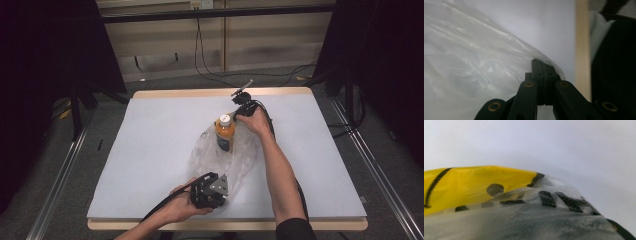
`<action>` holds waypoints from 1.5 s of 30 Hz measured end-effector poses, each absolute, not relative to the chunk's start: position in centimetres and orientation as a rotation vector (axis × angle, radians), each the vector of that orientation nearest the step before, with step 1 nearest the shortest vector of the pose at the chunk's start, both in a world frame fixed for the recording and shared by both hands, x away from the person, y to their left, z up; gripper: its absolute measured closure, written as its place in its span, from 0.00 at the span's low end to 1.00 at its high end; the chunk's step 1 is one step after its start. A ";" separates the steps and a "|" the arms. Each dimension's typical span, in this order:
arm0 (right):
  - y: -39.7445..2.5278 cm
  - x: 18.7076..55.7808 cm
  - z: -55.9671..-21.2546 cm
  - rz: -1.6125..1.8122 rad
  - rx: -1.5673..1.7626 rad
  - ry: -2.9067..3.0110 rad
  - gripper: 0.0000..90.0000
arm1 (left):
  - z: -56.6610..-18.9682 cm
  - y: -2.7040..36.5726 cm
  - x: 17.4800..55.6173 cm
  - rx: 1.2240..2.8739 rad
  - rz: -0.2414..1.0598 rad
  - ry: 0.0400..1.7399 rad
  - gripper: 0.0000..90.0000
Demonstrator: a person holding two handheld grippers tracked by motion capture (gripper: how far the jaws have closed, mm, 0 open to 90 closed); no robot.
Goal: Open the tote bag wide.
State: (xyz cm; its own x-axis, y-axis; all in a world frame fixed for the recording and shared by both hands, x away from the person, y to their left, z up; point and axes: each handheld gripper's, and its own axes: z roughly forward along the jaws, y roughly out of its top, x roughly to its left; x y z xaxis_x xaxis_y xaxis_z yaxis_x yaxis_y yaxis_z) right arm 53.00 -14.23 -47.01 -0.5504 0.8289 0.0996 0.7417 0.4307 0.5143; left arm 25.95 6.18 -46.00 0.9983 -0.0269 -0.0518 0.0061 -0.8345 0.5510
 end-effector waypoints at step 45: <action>-15.5 42.9 -44.6 1.179 0.990 2.643 1.00 | -44.1 7.4 37.5 2.450 0.056 0.400 1.00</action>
State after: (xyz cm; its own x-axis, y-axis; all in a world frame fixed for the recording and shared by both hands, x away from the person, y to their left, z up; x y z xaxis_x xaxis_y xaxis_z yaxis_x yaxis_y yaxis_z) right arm 42.88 -15.53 -44.56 -0.7876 0.5901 0.1775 0.5262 0.4942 0.6920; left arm 37.54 7.45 -44.07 0.9526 0.2986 -0.0591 0.2712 -0.7446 0.6100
